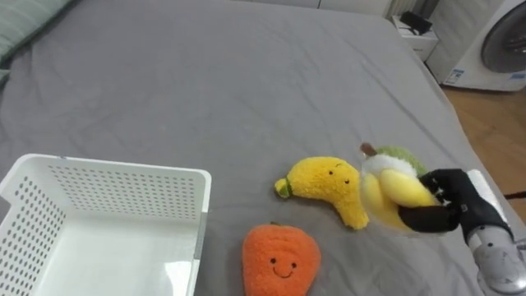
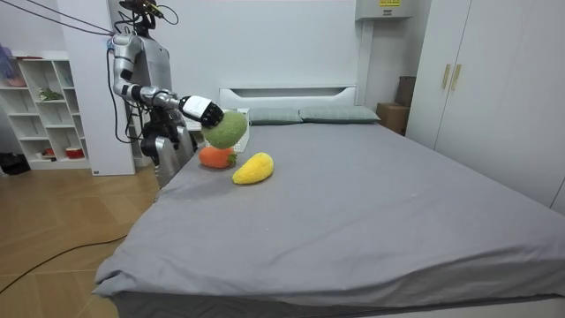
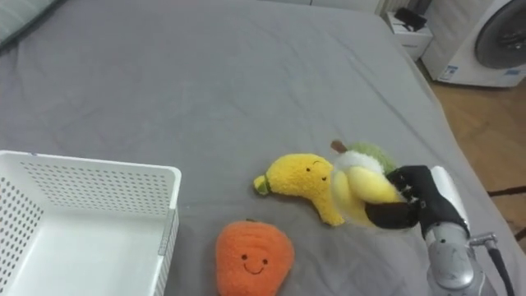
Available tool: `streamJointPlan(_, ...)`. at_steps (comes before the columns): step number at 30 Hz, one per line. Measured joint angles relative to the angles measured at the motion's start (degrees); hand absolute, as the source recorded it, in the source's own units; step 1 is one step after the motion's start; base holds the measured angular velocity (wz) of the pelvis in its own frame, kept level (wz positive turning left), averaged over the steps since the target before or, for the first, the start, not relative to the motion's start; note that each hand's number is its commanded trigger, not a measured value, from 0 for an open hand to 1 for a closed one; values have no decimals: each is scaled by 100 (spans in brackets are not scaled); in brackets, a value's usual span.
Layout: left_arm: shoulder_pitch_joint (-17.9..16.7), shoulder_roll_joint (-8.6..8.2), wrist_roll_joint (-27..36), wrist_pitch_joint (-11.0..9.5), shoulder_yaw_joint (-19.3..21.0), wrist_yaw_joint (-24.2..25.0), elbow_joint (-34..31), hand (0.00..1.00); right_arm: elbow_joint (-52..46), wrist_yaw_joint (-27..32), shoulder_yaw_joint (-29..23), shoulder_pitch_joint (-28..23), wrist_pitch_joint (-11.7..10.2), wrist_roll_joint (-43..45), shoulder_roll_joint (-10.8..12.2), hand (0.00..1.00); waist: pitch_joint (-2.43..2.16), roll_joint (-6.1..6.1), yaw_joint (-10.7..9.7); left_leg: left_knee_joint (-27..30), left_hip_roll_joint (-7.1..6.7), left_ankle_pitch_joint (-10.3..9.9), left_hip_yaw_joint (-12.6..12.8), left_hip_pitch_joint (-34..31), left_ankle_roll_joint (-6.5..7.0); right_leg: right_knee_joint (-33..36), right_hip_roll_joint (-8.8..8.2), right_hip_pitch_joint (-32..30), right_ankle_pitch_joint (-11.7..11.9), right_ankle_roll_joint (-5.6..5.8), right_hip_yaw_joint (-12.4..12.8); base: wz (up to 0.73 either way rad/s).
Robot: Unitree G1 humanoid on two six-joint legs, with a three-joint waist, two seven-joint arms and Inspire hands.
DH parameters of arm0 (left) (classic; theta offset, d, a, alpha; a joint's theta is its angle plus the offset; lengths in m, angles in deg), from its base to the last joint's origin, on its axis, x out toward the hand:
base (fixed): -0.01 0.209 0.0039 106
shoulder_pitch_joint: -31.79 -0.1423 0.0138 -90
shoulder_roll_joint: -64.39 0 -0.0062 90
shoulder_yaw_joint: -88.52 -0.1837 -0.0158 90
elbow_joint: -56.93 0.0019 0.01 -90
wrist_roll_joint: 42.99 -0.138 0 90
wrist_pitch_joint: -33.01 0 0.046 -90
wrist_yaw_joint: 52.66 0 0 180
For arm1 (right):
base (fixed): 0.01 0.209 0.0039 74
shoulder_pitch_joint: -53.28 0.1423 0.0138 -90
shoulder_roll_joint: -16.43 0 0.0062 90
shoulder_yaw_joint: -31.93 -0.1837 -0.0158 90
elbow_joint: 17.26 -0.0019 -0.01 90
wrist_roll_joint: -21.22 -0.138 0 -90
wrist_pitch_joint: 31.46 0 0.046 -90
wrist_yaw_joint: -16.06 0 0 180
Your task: Collect toys from the bed
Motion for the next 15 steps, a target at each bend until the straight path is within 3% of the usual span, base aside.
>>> streamJointPlan(3, 45, -9, 96, -25, -24, -4, 149, 0, -297, 0, 6, 170, 9, -103, -2, 100, -3, 53, -16, 2, 4, 2, 10, -2, 1, 61, 0, 0, 0, 0, 6, -3)
streamJointPlan(10, 70, -5, 90, -145, -119, -87, 267, 0, -684, -66, 19, 248, 40, -198, -1, 100, -3, 33, 43, 25, 3, 2, 1, -54, 1, 66, -7, -17, 0, -1, -9, 0)
streamJointPlan(15, 178, 4, 69, -152, -126, -155, 423, 0, -963, -223, 416, 529, 165, -165, -79, 100, -1, -10, 200, 21, 3, 3, 11, -78, 0, 84, -2, -62, 1, -2, -4, -2)
